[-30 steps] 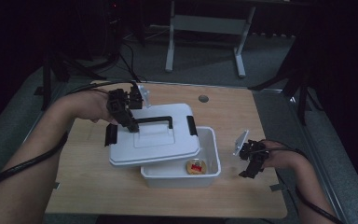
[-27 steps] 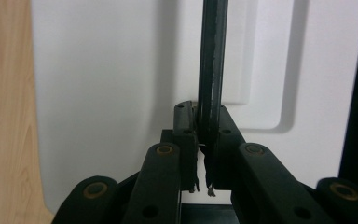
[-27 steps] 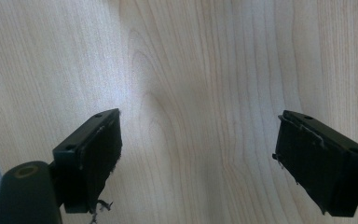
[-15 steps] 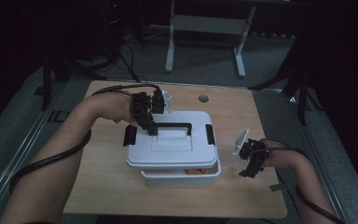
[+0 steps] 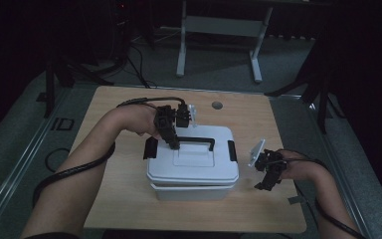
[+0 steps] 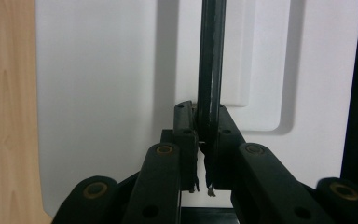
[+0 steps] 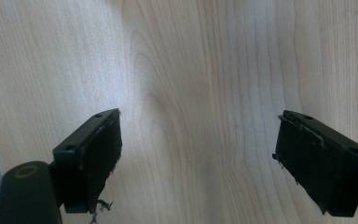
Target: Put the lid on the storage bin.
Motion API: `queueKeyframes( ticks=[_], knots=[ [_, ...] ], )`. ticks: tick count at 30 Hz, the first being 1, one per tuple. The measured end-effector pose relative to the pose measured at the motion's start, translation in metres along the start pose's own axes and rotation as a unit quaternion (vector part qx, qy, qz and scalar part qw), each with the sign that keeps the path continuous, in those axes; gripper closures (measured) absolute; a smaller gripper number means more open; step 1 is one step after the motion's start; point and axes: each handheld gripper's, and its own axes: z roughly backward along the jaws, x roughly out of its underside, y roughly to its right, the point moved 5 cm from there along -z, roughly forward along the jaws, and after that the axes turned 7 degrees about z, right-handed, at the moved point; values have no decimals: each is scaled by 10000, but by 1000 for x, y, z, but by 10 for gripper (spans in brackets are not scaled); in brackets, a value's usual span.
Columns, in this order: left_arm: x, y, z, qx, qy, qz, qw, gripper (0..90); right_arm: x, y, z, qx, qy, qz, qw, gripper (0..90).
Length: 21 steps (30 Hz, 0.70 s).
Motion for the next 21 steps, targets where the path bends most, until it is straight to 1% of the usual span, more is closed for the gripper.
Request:
queueKeyframes(
  ticks=[3,6,10,14,15,17,21],
  knots=[
    [-1,-2,-7,11,-18,-14,10000,831,0,1,0,-1,-4,9,10000,143],
    [-1,-4,-14,50,-2,41,10000,831,-1,1,-1,8,-1,20,10000,143],
    [3,-7,-24,89,-50,95,9999,831,0,0,-1,2,-5,-2,10000,143],
    [1,-6,-26,82,-64,71,9999,831,1,0,-2,-3,-39,1,10000,143],
    [1,-5,-27,112,-94,61,9999,831,0,0,-2,-6,-27,-6,10000,143],
    [1,-6,-28,78,-100,77,9999,831,-1,1,-2,-2,-1,-4,10000,143],
    [1,-6,-28,95,-95,80,9999,830,-2,1,-2,-2,-10,14,10000,143]
  ],
)
